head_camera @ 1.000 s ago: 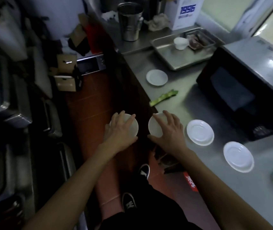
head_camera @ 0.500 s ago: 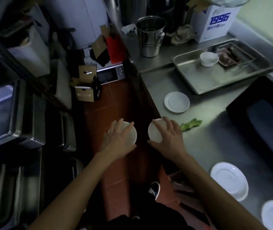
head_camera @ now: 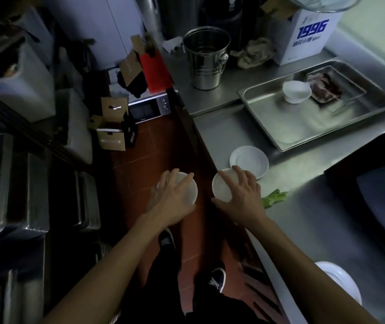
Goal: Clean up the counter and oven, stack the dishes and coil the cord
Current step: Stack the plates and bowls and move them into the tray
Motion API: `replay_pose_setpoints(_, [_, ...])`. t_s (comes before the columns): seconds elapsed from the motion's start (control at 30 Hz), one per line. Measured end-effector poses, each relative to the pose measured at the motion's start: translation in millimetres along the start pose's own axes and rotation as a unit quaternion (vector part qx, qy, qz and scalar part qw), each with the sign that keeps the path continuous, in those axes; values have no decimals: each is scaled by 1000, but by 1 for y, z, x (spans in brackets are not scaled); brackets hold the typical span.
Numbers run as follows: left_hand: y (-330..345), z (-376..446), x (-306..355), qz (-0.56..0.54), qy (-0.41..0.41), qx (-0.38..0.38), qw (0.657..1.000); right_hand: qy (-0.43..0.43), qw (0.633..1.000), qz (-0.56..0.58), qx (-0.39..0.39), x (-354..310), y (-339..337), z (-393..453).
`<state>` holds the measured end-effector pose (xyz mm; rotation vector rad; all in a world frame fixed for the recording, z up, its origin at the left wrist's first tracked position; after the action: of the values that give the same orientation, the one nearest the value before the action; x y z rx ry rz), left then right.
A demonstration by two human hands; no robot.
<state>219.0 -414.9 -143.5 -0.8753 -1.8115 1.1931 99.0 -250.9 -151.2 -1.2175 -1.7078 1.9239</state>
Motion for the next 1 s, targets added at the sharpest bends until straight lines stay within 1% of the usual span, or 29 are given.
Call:
replay_pose_setpoints(0.2, [-11, 64, -22, -20, 39, -12, 999, 27, 1000, -9, 8, -6, 2, 51])
replay_pose_setpoints(0.33, [-27, 117, -46, -36, 63, -26, 997, 63, 998, -9, 6, -17, 3, 95])
replay_pose_setpoints(0.53, [-58, 187, -76, -42, 106, -32, 993, 102, 994, -14, 41, -35, -2, 155])
replay_pose_setpoints(0.63, [-77, 214, -75, -38, 142, -28, 989, 127, 991, -16, 47, -39, -7, 176])
replay_pose_setpoints(0.77, [-93, 247, -69, -29, 159, -24, 987, 152, 986, -25, 62, -28, -18, 197])
replay_pose_setpoints(1.0, [-82, 305, -30, -7, 201, -58, 978, 235, 966, 14, 107, 21, -34, 212])
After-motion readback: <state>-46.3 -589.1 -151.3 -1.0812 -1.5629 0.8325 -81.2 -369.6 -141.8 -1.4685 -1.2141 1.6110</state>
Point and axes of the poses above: each hand's wrist, its own z-axis towards the middle knuckle, its own y-axis out of the palm, x = y × z, the point moved 6 cm from there along z, towards the middle knuckle, and after that the axes turned 3 degrees about y, right-handed, at the moved point
